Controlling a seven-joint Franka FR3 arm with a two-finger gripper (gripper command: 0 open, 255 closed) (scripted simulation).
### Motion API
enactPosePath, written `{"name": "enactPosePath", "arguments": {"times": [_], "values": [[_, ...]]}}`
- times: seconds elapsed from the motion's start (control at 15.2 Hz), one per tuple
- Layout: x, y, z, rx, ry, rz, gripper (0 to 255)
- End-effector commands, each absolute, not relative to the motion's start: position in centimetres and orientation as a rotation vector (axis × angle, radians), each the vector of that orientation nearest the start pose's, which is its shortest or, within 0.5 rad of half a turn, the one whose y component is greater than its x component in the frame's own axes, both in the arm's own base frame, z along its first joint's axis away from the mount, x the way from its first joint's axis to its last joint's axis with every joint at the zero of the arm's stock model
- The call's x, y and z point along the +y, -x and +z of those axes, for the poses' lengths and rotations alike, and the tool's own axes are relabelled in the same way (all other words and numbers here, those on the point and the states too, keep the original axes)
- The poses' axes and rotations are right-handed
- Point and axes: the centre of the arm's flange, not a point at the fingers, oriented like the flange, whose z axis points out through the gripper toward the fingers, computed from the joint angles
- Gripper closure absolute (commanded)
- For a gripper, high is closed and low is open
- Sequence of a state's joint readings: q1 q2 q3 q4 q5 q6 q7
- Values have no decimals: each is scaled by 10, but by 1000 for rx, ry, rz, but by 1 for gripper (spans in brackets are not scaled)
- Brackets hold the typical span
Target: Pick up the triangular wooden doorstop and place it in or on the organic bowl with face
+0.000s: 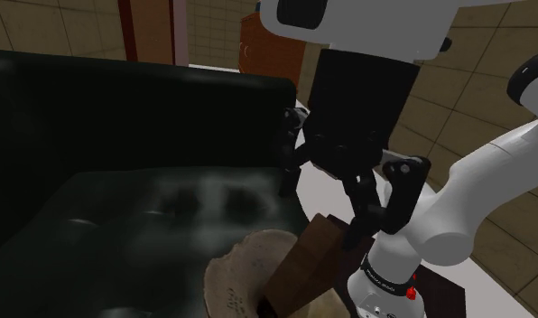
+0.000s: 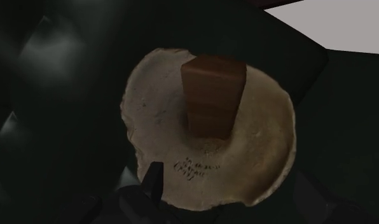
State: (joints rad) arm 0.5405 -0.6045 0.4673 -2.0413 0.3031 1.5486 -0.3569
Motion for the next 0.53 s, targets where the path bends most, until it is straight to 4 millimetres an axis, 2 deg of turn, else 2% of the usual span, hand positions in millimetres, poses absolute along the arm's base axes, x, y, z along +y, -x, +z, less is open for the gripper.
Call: {"name": "enactPosePath", "arguments": {"times": [0.0, 0.07, 0.33, 0.46], "values": [[370, -129, 643, -1883, 2441, -65, 0], [370, -129, 643, -1883, 2441, -65, 0], [366, -129, 693, -1883, 2441, -65, 0], [366, -129, 693, -1883, 2441, -65, 0]]}}
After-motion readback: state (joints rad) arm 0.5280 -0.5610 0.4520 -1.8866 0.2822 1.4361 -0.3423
